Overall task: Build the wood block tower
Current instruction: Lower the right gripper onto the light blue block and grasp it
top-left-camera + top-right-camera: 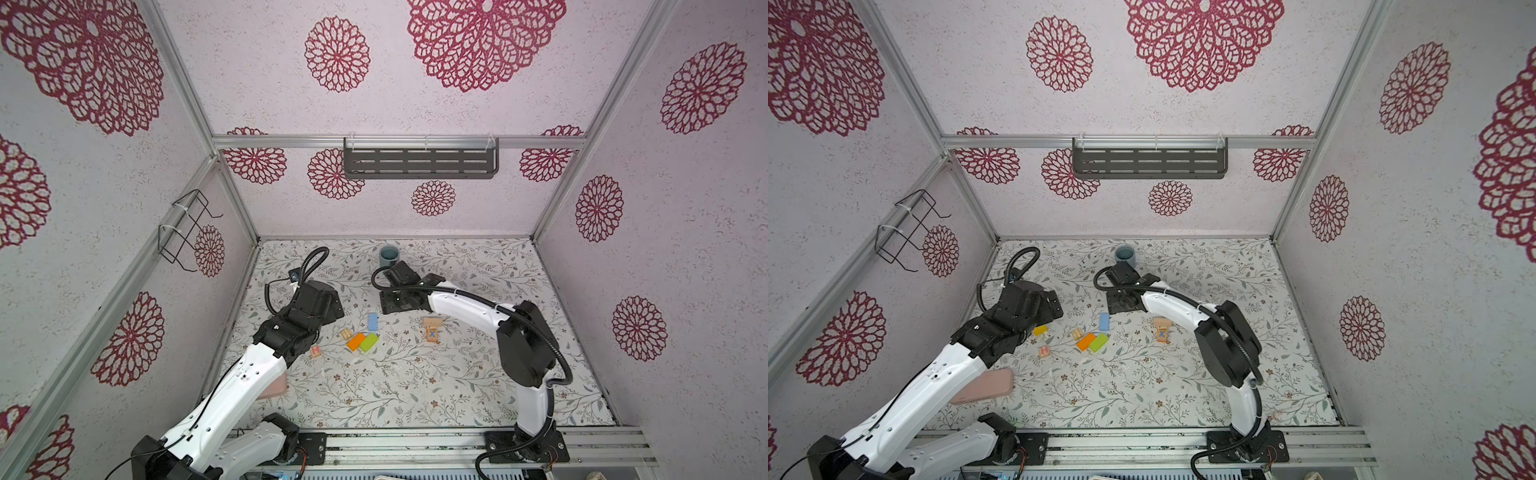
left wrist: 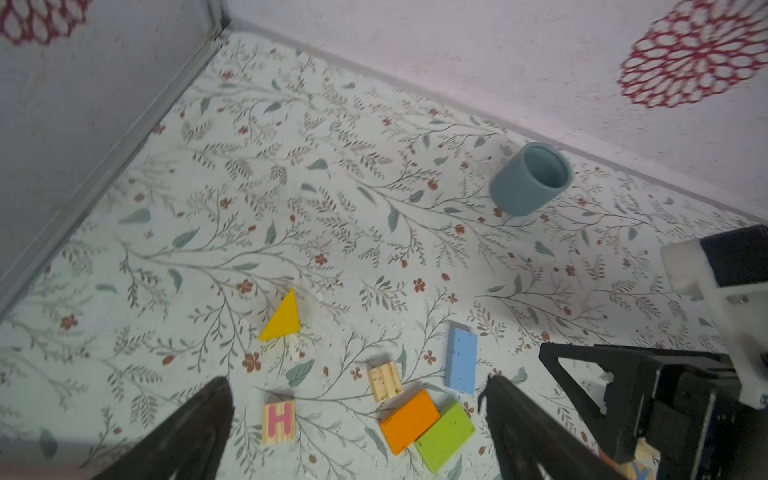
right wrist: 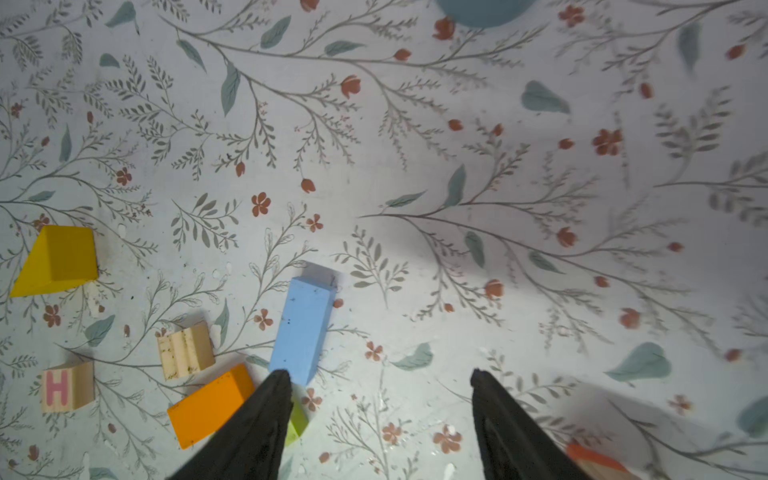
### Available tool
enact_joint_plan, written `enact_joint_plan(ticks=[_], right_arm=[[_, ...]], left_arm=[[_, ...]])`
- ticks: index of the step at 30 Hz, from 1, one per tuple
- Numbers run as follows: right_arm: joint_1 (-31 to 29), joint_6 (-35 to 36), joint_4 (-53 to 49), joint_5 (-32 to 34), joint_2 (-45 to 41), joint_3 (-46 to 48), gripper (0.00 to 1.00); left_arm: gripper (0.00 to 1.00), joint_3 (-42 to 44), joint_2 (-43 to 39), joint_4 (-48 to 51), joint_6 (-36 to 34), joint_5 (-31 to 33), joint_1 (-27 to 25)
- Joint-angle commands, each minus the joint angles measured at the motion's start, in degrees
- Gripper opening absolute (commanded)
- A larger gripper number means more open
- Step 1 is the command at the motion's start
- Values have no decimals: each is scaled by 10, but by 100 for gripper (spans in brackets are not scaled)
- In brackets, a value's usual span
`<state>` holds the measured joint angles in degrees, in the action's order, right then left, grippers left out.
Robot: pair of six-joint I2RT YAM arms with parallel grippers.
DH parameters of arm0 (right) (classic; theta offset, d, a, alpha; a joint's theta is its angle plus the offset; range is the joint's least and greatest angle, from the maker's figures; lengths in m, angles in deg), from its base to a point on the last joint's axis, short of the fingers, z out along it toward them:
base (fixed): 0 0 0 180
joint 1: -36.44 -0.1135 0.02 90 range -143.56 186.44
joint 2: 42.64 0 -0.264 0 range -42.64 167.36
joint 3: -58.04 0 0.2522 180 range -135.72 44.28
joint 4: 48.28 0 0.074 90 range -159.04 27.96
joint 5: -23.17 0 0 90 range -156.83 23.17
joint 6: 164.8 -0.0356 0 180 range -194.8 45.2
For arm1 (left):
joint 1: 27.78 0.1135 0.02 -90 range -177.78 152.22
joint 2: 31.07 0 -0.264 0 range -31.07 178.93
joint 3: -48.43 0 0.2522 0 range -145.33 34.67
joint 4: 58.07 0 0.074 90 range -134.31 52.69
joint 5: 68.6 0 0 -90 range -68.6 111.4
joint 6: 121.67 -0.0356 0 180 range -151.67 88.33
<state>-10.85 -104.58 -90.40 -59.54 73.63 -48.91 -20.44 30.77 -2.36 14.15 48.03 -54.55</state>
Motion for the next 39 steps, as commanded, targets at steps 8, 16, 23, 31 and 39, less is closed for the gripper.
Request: enact_joint_plan(ticks=[8,16,23,31,39], right_arm=[[-57,-47,-54,64,112,-129,67],[-59,-54,-64,60,130,-128,61],[-69,-72,-55,56,133,-109,55],[-77,-85,-38,44,135,-92,49],[-79,-76,-54,50,143,-103,40]], left_arm=[[97,165,-190,-80,136,-46,11],[97,184,-134,-101,130,-44,14],[97,203,-129,-131,134,-46,22],[97,197,-139,-123,130,-44,32],[97,208,-145,-117,135,-58,36]])
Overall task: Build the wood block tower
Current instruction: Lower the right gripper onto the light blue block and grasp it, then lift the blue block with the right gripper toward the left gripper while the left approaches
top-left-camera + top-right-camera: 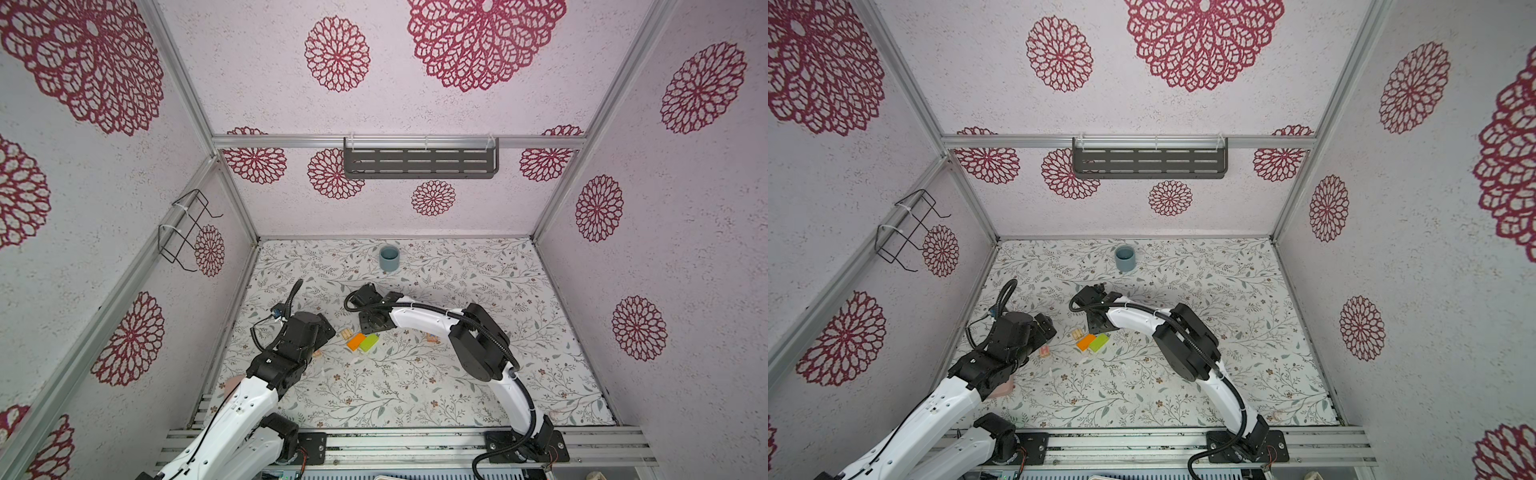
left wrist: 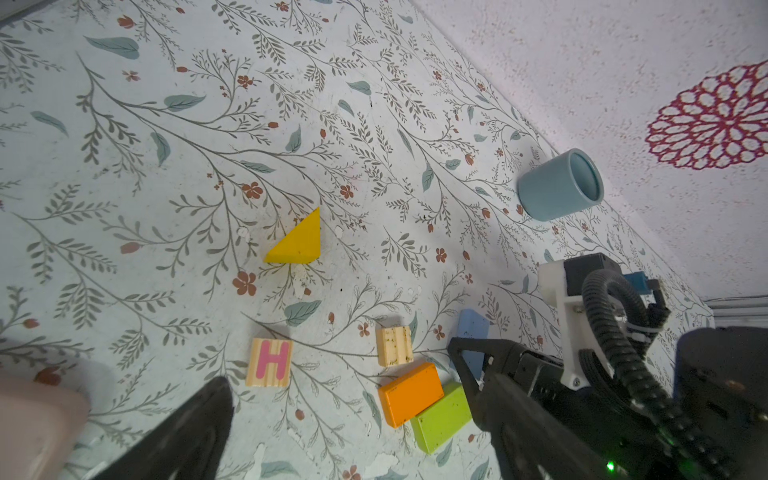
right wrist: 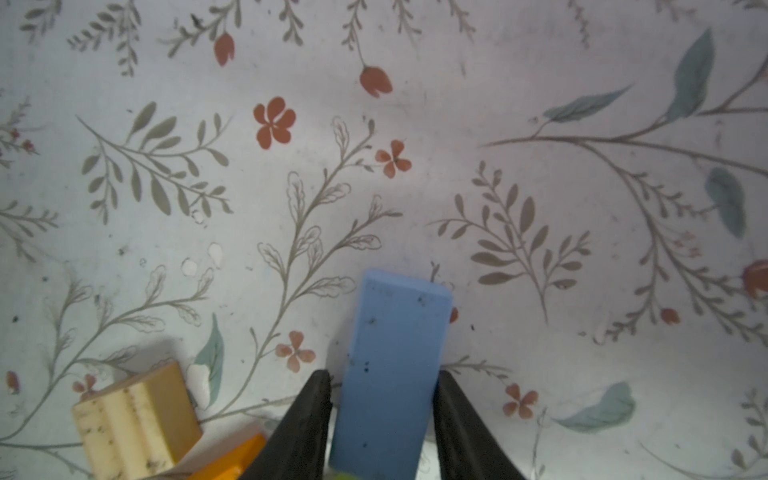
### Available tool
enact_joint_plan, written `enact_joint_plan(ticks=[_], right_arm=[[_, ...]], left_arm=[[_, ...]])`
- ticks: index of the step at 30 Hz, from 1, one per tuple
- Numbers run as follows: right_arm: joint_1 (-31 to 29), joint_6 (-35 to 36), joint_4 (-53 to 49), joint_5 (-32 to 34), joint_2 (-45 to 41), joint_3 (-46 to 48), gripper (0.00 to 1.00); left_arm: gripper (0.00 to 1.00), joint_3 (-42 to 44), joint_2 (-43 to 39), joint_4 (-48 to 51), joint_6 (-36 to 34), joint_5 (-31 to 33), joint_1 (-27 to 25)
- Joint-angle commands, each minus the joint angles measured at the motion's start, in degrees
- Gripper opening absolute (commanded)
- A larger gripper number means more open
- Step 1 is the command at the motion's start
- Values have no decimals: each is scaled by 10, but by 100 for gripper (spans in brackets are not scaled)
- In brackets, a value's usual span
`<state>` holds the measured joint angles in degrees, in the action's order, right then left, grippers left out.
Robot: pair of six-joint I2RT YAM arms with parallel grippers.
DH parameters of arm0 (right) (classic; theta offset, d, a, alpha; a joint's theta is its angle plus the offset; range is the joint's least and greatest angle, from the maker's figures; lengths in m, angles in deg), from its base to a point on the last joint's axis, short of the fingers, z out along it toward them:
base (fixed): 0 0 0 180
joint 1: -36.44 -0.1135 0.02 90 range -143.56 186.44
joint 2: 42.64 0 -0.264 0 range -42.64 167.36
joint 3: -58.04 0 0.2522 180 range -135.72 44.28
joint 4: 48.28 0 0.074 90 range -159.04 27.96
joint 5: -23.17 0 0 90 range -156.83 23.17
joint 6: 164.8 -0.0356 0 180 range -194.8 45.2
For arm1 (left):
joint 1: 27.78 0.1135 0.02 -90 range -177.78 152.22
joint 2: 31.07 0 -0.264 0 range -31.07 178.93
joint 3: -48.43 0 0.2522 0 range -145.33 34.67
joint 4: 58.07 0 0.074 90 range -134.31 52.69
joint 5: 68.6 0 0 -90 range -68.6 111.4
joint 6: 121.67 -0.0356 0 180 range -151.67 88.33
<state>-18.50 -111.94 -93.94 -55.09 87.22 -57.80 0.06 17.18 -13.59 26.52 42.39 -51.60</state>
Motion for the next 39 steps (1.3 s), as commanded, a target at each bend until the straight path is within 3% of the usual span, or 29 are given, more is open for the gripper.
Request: enact_joint_plan(ticks=[1,12,15,21,25,31,35,39], right_arm=[[-3,0,-21,6,7,-14,37],[1,8,15,3,-42,40,23],[13,19,41,-12,-77,68,22],[39,61,91,-40,-172,140,22],[67,71,135,-89,-243,203,22],[100,86,172,-136,-319,258,23],[108,105,174,-145,-345,269,25],[118,116,181,-160,-361,281,25]], left_arm=[[97,4,-14,-6,10,-5,9],[99,3,-25,-39,-5,-115,81],[99,15,-31,-93,-18,-186,110],[91,19,-7,-188,-26,-258,123],[72,7,53,-245,-16,-301,123],[56,-29,140,-317,-17,-314,86],[55,-84,204,-327,-41,-298,24],[54,-124,269,-363,-31,-326,2]])
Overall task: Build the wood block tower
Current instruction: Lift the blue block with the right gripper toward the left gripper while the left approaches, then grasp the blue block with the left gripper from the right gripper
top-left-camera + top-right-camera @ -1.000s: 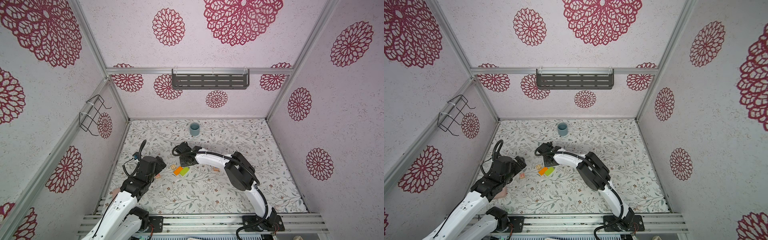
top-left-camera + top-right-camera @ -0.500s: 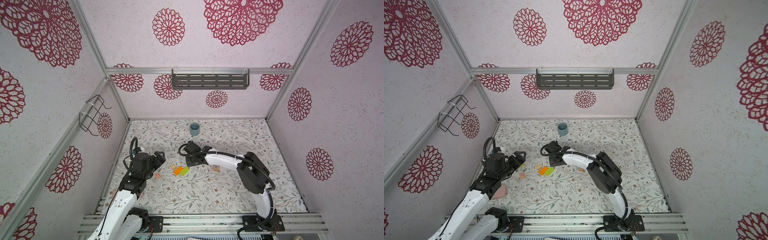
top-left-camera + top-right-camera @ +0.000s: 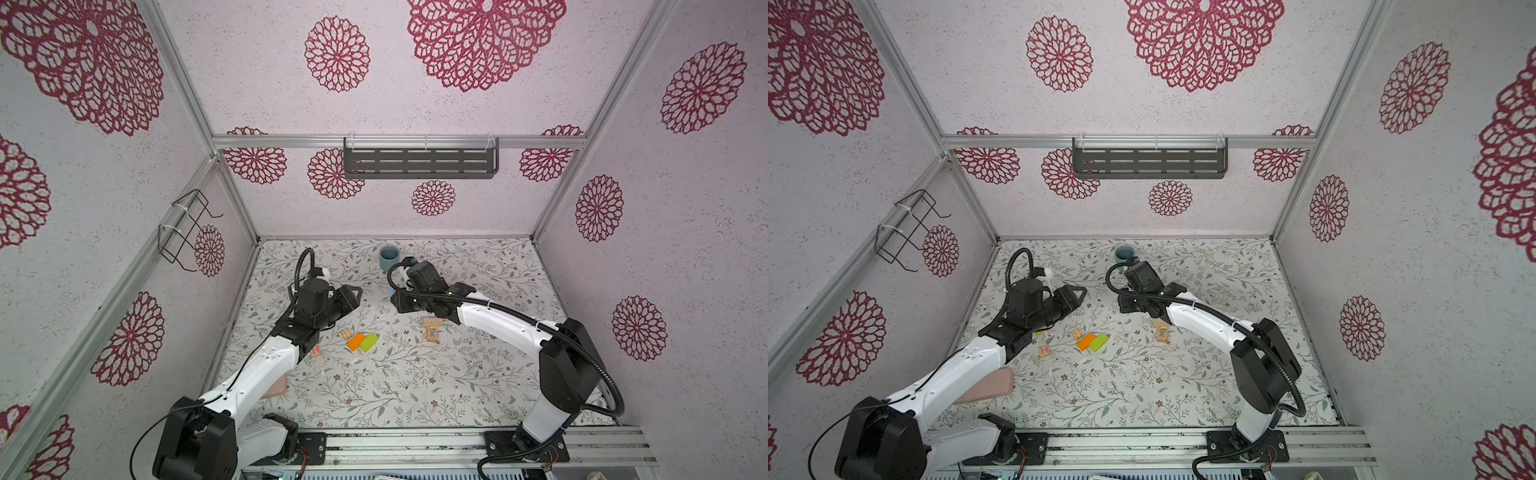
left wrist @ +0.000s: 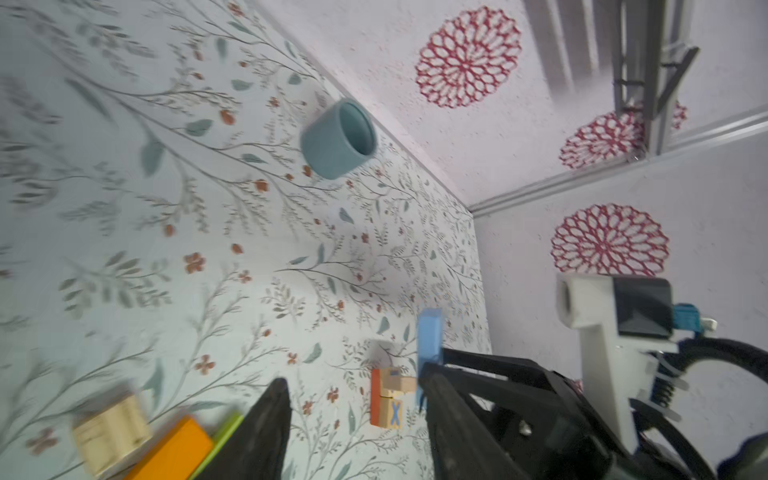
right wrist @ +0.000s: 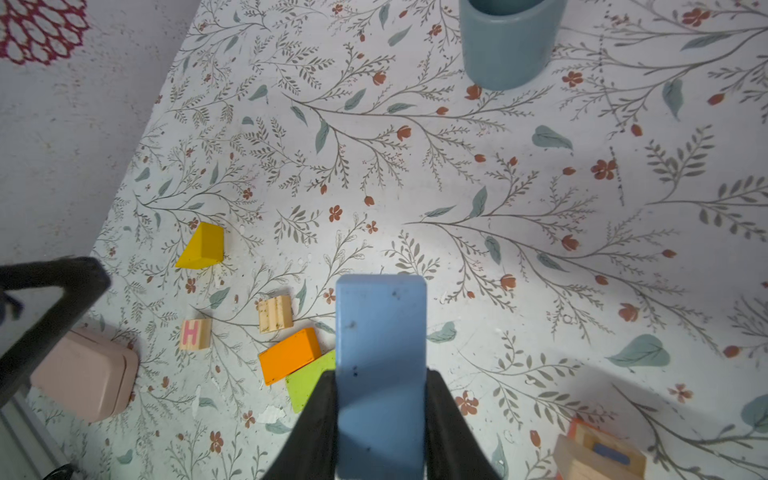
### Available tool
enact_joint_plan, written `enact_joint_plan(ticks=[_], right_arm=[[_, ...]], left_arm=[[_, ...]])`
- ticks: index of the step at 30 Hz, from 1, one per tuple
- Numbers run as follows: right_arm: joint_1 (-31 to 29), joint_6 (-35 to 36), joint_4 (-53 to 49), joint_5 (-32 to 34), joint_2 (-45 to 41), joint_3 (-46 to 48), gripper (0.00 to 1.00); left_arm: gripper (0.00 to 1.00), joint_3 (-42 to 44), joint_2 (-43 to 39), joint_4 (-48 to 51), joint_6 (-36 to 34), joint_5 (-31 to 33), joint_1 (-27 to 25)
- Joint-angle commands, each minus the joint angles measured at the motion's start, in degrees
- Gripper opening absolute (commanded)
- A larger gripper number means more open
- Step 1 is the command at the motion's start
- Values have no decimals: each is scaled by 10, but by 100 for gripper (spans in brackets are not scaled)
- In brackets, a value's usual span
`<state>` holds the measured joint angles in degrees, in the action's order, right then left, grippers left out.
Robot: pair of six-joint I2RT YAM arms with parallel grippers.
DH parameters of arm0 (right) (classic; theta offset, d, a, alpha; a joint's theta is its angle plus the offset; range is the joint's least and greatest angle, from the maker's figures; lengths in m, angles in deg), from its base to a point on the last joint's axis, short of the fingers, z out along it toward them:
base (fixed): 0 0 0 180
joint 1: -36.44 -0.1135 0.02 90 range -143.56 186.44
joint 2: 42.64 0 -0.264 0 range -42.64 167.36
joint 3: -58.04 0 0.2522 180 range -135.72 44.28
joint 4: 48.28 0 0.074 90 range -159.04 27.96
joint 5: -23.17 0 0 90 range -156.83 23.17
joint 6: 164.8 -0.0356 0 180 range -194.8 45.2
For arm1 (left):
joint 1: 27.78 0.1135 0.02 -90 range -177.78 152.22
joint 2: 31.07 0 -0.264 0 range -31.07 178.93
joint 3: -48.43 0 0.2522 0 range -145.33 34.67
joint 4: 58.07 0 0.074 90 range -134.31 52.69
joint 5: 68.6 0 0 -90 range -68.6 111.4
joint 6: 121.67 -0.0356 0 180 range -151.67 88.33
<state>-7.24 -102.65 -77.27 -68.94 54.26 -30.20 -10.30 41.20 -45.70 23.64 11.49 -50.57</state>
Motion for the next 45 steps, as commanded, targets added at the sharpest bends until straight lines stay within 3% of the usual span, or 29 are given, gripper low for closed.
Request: enact_joint_plan(ticks=[1,14,24,41,45], right_arm=[[10,25,19,-27,-36,9,25],[24,62,48,-87,-64,33,26],[28,61,53,-107,-59,25,26],[30,62,57,-60,-71,38,27],[31,61,60,-51,-74,43,27]], left_arm=[[54,-27,42,-52,-1,-21,-13],[46,-64,141,-127,14,-87,-46],[43,-78,169,-155,25,-114,-57],[28,-71,178,-172,37,-120,-60],[29,-68,179,-173,40,-121,-60]])
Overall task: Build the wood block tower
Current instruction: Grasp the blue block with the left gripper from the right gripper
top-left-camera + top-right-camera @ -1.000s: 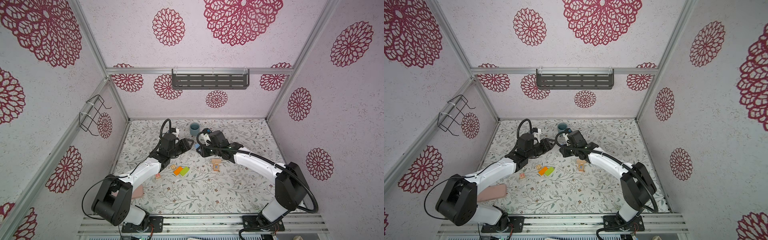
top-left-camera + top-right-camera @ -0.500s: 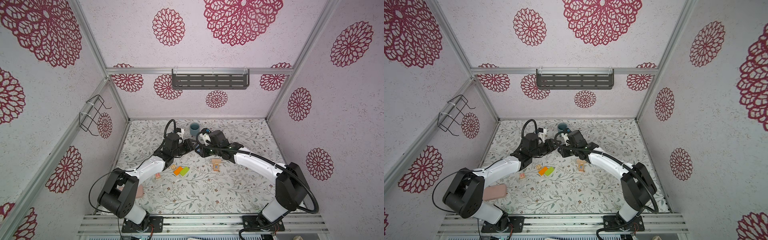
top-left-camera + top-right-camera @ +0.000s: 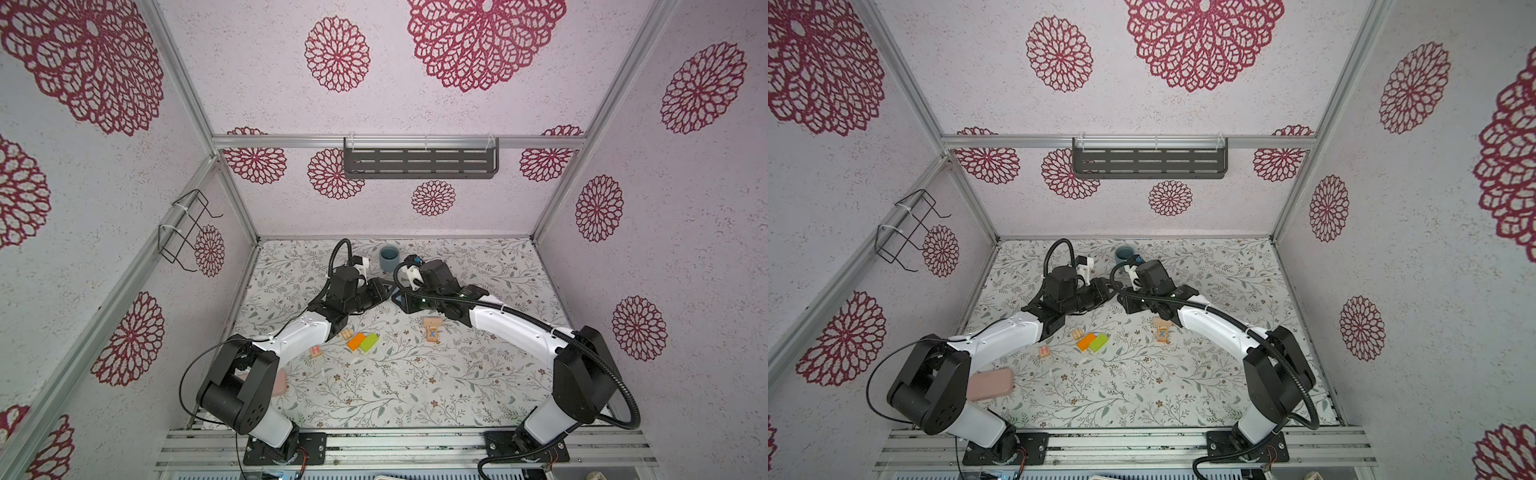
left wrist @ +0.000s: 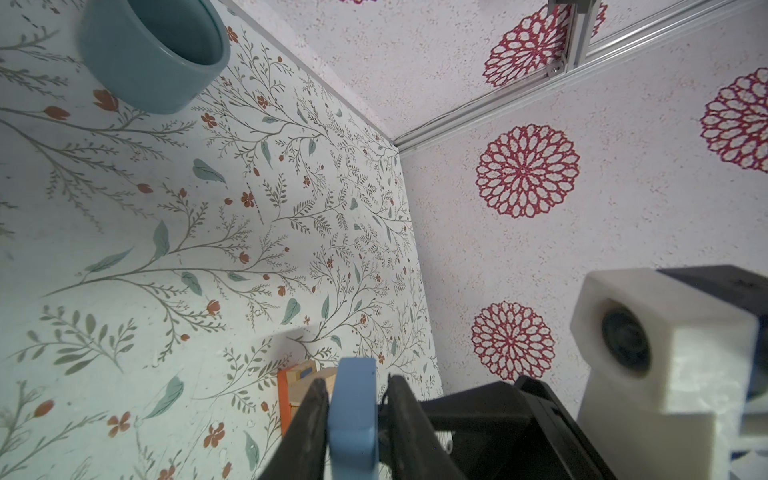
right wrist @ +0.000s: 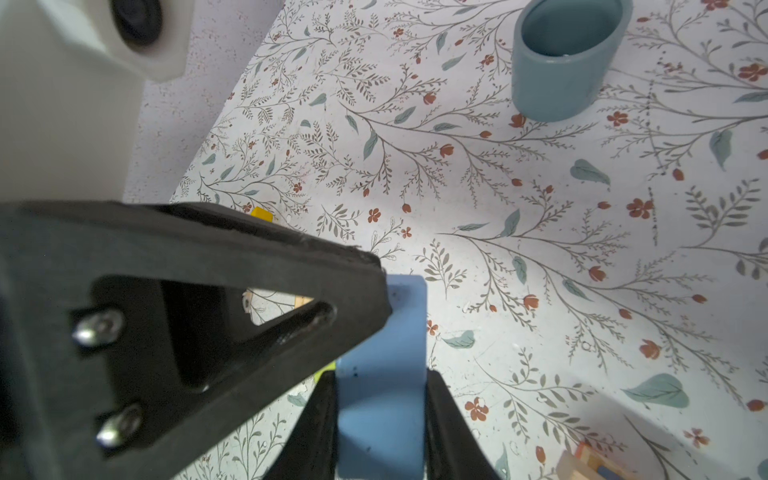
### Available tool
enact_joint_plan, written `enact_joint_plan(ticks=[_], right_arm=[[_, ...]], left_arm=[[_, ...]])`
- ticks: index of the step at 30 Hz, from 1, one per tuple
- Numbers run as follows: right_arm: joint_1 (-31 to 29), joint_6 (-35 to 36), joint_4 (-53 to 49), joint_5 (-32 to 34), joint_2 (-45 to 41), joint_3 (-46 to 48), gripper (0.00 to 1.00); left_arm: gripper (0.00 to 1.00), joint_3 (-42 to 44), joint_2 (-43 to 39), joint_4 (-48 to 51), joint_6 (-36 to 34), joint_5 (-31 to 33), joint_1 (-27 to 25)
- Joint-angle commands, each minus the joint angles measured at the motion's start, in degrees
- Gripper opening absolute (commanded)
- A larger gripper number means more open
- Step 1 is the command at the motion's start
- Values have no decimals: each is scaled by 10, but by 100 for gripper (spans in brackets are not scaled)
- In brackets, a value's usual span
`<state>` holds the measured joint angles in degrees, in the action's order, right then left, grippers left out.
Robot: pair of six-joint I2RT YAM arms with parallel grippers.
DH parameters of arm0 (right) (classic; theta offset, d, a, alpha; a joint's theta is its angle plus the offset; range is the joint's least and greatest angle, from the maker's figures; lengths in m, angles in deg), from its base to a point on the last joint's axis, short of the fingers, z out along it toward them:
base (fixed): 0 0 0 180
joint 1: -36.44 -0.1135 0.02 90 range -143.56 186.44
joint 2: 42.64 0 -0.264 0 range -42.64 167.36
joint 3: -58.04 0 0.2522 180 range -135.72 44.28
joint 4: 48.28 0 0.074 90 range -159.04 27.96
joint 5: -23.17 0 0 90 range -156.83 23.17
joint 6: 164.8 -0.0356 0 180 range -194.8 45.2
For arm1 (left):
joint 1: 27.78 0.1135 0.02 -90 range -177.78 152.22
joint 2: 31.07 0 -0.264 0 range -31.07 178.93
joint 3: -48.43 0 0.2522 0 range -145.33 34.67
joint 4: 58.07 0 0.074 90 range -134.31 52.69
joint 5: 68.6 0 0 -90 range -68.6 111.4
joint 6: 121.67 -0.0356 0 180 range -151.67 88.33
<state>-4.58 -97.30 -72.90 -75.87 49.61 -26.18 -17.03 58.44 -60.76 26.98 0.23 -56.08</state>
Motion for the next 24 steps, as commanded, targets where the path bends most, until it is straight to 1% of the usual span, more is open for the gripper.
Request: enact_joint_plan(ticks=[1,8,22,24], right_arm=[[6,7,18,19,-28,4,27],[7,6,23,11,-26,1,27],[10,6,29,11,-26,6,27],[10,6,29,10,-26,6,29]], left_arm=[[30,-1,6,-22,7,-9,-5],[31,-4,7,-21,7,-13,-9],[18,-16,23,-17,8,-14,-13],[17,-17,22,-13,6,-13,-13]])
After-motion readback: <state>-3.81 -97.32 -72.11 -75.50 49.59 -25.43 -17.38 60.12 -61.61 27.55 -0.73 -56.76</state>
